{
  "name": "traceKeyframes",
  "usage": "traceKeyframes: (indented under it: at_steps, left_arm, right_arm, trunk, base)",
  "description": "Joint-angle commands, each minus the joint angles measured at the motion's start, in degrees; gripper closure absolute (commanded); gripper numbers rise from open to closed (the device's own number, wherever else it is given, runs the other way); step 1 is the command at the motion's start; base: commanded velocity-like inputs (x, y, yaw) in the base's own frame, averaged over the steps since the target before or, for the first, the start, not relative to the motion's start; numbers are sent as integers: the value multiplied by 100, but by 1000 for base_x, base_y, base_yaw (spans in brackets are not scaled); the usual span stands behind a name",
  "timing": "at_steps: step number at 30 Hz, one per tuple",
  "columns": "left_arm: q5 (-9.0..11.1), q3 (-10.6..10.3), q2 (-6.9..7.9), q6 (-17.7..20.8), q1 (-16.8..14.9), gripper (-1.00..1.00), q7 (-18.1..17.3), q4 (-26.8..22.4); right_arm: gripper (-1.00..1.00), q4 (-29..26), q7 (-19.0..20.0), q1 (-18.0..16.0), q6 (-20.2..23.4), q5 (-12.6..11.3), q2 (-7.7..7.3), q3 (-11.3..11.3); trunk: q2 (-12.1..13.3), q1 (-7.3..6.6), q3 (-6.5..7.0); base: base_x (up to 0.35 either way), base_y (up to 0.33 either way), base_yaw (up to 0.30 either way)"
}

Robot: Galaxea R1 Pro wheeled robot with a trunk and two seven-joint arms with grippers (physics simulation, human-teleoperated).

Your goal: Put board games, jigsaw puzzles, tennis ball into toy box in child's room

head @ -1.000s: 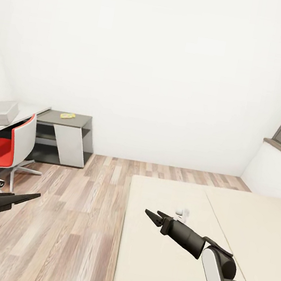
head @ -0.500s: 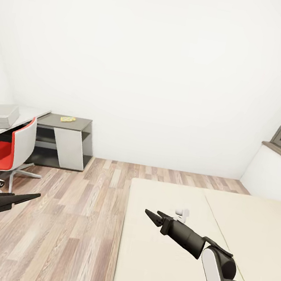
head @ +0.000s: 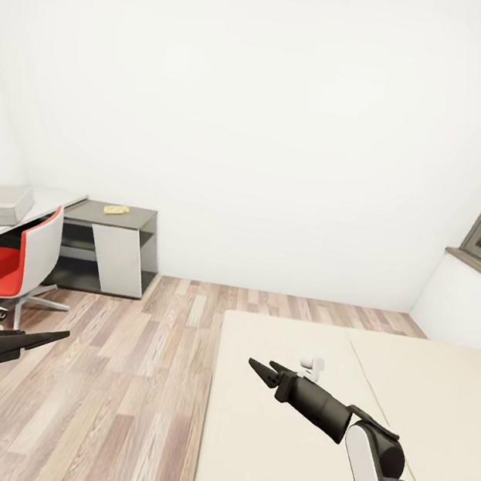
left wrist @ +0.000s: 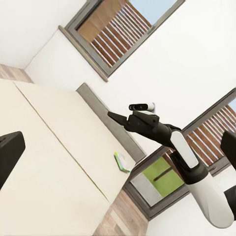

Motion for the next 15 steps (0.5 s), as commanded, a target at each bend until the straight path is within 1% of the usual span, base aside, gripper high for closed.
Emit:
traceKeyframes:
  at_steps: [1, 15]
  left_arm:
    - [-5, 0, 1, 61, -5, -100, -23, -1]
    - [-5, 0, 0, 61, -5, -100, -23, -1]
  right_arm:
    - [-100, -3, 8, -6, 38, -19, 0, -7]
    - [-100, 1, 8, -6, 38, -19, -2, -15]
  trunk:
    - [-13, 4, -4]
    - [-13, 4, 127]
  base:
    - [0, 0, 0]
    - [0, 0, 0]
